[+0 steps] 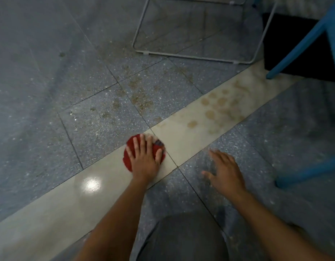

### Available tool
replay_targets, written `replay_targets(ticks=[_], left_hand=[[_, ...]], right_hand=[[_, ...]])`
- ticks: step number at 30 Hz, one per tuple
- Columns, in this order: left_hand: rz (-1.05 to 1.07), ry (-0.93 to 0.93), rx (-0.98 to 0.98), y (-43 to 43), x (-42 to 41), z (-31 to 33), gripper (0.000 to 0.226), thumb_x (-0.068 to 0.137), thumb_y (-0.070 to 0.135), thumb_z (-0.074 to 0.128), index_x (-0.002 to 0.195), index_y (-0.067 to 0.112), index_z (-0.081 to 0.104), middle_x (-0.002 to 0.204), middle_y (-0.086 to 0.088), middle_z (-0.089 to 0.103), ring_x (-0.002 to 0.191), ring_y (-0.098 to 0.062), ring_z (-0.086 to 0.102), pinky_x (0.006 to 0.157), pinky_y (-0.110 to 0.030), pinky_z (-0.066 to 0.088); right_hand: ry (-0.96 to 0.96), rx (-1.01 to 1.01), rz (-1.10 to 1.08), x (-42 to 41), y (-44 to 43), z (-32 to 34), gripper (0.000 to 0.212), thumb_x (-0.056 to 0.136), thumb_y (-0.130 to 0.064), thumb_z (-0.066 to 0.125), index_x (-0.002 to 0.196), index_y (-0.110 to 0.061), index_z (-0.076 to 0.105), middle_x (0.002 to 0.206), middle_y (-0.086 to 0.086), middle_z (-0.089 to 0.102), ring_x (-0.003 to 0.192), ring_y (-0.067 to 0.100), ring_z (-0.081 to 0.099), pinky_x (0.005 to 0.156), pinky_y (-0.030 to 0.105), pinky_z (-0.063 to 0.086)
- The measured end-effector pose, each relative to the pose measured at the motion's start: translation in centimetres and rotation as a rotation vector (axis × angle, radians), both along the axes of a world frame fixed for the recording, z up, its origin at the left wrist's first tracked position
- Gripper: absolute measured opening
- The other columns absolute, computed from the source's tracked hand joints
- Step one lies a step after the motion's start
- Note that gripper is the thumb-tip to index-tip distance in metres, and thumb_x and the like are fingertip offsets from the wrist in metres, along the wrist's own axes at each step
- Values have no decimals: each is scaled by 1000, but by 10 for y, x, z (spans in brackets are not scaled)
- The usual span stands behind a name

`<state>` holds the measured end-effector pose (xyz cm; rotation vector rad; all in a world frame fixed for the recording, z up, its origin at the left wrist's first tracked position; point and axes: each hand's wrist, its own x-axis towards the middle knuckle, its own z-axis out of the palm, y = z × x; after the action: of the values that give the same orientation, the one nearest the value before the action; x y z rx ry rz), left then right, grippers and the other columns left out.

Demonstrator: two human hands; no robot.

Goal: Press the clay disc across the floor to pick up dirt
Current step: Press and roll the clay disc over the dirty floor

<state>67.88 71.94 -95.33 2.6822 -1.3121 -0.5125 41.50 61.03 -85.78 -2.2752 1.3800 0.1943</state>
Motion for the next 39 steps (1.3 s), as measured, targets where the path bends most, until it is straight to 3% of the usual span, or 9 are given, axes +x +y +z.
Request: replay_targets(ticks=[5, 9, 12, 16, 20, 25, 30, 35, 39], left_hand=[[-512, -36, -68, 37, -97, -10, 74, 111, 67, 25, 173, 29, 12, 181, -1, 4, 167, -32, -2, 132, -66, 8], [-660, -61, -67, 108, -64, -9, 74, 107, 70, 38, 169, 31, 30, 179, 2, 20, 166, -27, 16, 127, -63, 22], [-476, -50, -38, 98, -19, 1, 75, 105, 70, 34, 168, 29, 33, 179, 1, 19, 167, -27, 13, 133, -60, 8], [-38, 0, -1, -4, -9, 0, 84, 102, 73, 13, 173, 27, 8, 181, -5, 2, 167, -29, -6, 132, -61, -5], [59, 42, 28, -117, -54, -1, 87, 101, 69, 5, 172, 19, 4, 180, -14, -1, 166, -38, -8, 129, -68, -5], [-450, -3, -27, -151, -143, 0, 76, 108, 68, 2, 171, 26, -7, 179, -8, -11, 165, -36, -16, 130, -65, -10], [-894, 4, -3, -55, -138, 5, 72, 109, 73, 13, 170, 41, -6, 180, 8, -11, 165, -21, -20, 133, -58, -9], [-687, -46, -26, -9, -61, 5, 71, 110, 68, 24, 171, 32, 17, 181, 3, 5, 168, -26, 3, 134, -59, 5], [-216, -25, -4, -100, -86, -3, 79, 108, 67, 12, 173, 23, 4, 180, -11, -4, 166, -36, -7, 132, -63, -3]], right_hand=[[28, 9, -90, -23, -31, -1, 81, 90, -53, 68, 158, -22, 34, 163, 7, 36, 148, 31, 28, 122, 44, 28], [13, 44, -163, -41, -40, 2, 85, 89, -55, 70, 159, -25, 31, 165, 6, 31, 150, 30, 25, 123, 44, 27], [25, 71, -168, -53, -40, 0, 89, 88, -55, 70, 160, -26, 27, 166, 5, 28, 151, 31, 23, 122, 44, 28], [7, 82, -231, -71, -34, -13, 93, 86, -57, 71, 159, -18, 28, 162, 7, 36, 147, 32, 31, 120, 43, 33], [-12, 45, -305, -84, -16, -23, 88, 88, -56, 69, 158, -18, 30, 159, 7, 42, 145, 31, 35, 119, 41, 32], [-48, 4, -372, -102, -15, -31, 87, 84, -52, 75, 154, -15, 38, 152, 8, 49, 137, 32, 42, 113, 40, 37], [-26, 34, -345, -108, -35, -24, 87, 86, -49, 75, 155, -16, 33, 155, 9, 46, 140, 32, 41, 113, 40, 40], [-53, 61, -362, -110, -49, -15, 84, 88, -45, 73, 155, -18, 31, 156, 9, 45, 142, 31, 41, 112, 40, 41], [-72, 84, -402, -106, -41, -16, 86, 90, -44, 72, 158, -17, 28, 161, 9, 38, 146, 30, 36, 116, 41, 39]])
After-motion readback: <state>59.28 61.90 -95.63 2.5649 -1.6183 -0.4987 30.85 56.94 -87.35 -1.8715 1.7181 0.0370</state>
